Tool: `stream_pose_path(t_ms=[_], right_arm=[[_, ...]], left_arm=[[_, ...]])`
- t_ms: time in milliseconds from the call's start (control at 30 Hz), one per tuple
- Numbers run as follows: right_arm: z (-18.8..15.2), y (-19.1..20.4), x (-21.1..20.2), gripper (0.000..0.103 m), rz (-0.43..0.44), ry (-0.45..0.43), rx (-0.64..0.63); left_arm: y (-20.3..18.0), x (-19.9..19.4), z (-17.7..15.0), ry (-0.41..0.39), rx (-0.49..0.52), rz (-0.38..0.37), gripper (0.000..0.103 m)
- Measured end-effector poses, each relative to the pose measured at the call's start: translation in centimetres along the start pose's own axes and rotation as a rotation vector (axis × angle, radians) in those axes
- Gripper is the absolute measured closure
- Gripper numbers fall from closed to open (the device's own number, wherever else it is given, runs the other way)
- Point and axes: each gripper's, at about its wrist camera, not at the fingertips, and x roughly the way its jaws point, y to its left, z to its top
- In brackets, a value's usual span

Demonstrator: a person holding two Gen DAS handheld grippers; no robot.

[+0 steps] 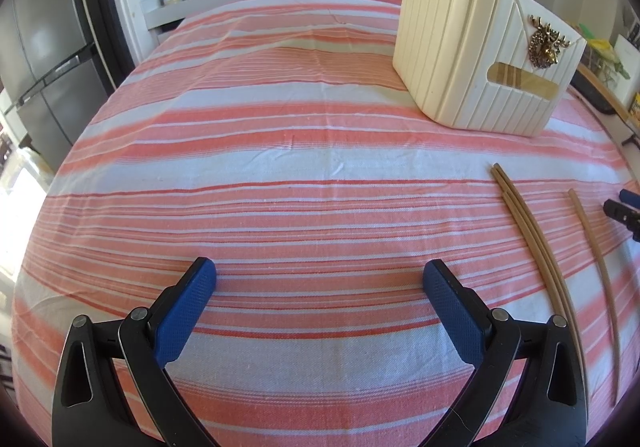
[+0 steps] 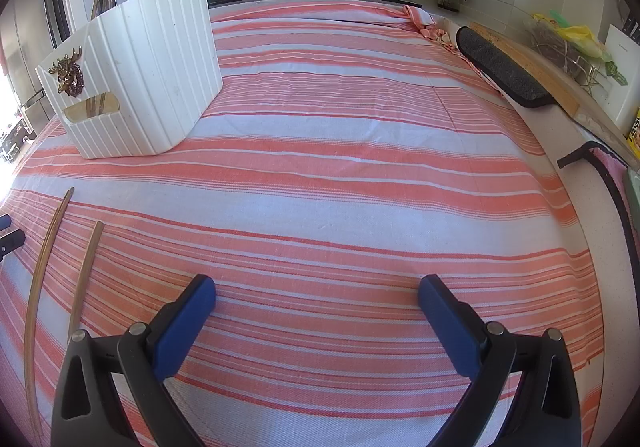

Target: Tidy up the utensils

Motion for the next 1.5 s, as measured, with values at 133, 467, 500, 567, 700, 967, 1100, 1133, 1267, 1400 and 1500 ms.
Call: stream_pose_path(t_ms=[133, 467, 500, 567, 700, 967, 1100, 1133, 1267, 1400, 1500], right_arm=[[0.0, 0.0, 0.0, 0.0, 0.0, 0.0, 0.0], [0.0, 0.0, 0.0, 0.0, 0.0, 0.0, 0.0], [0.0, 0.0, 0.0, 0.0, 0.0, 0.0, 0.0], [0.0, 0.0, 0.0, 0.0, 0.0, 0.0, 0.0], [0.0, 0.0, 0.0, 0.0, 0.0, 0.0, 0.0], [0.0, 0.0, 0.0, 0.0, 0.0, 0.0, 0.0], [0.0, 0.0, 0.1, 0.0, 0.0, 0.0, 0.0], [0.0, 0.0, 0.1, 0.0, 0.0, 0.0, 0.0], [0.0, 0.1, 0.1, 0.0, 0.0, 0.0, 0.0], [0.0, 0.1, 0.1, 0.0, 0.0, 0.0, 0.0], [0.0, 0.1, 0.1, 0.0, 0.0, 0.0, 0.0]], left_arm=[[0.2, 0.0, 0.0, -0.002, -0.008, -0.003, 0.0], [0.3, 0.0, 0.1, 0.001, -0.018, 0.019, 0.0], [0.3, 0.0, 0.0, 0.001, -0.021, 0.018, 0.0], [0.4, -0.1, 0.0, 0.002, -0.024, 0.017, 0.0], [0.7, -1.3, -1.1, 0.01, -0.077, 0.026, 0.001], [-5.6, -6.5, -5.0, -0.021, -0.194, -0.21, 0.001], [-8.7, -6.0, -6.0, 0.003, -0.143, -0.175, 0.001], [-9.1, -5.8, -6.0, 0.005, -0.129, -0.149, 0.001], [-10.7, -5.4, -6.3, 0.008, -0.061, -0.055, 0.001], [-10.3, -5.5, -6.6, 0.006, -0.056, -0.048, 0.001], [-9.7, -5.5, -6.6, 0.007, -0.044, -0.041, 0.0]])
